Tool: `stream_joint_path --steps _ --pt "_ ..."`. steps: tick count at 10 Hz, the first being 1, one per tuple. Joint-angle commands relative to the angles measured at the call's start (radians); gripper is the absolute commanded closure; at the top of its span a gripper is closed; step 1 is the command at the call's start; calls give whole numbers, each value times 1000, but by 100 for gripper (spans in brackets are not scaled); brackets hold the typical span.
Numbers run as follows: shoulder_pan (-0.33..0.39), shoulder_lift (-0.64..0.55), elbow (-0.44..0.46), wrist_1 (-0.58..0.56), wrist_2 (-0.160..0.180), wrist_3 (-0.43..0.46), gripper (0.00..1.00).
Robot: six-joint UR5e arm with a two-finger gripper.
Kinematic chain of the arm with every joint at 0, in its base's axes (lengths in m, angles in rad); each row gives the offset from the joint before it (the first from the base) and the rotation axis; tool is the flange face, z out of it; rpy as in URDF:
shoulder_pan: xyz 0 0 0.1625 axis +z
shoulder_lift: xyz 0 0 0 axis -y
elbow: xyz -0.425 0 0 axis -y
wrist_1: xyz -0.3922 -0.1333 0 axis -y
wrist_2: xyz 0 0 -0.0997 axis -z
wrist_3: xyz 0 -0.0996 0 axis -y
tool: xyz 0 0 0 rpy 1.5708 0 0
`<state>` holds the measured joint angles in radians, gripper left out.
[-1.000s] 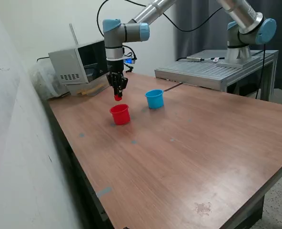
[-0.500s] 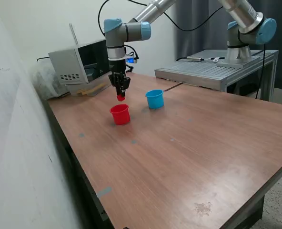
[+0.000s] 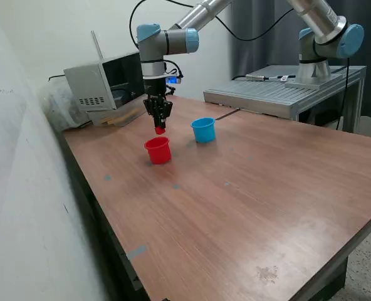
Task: Place red objects in the red bin, and blue objects in the blue bin.
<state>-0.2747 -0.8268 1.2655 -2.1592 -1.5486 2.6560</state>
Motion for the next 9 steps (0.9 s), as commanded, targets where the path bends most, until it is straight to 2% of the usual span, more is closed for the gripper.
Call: stream_joint_path --steps 1,2,7,8,9 --pt "0 1 0 -4 8 -1 100" --pt "-1 2 0 -5 8 -1 0" --pt "0 -23 0 -2 2 1 0" --pt "2 -90 21 2 -2 14 0" --pt "24 -194 67 40 -5 71 0"
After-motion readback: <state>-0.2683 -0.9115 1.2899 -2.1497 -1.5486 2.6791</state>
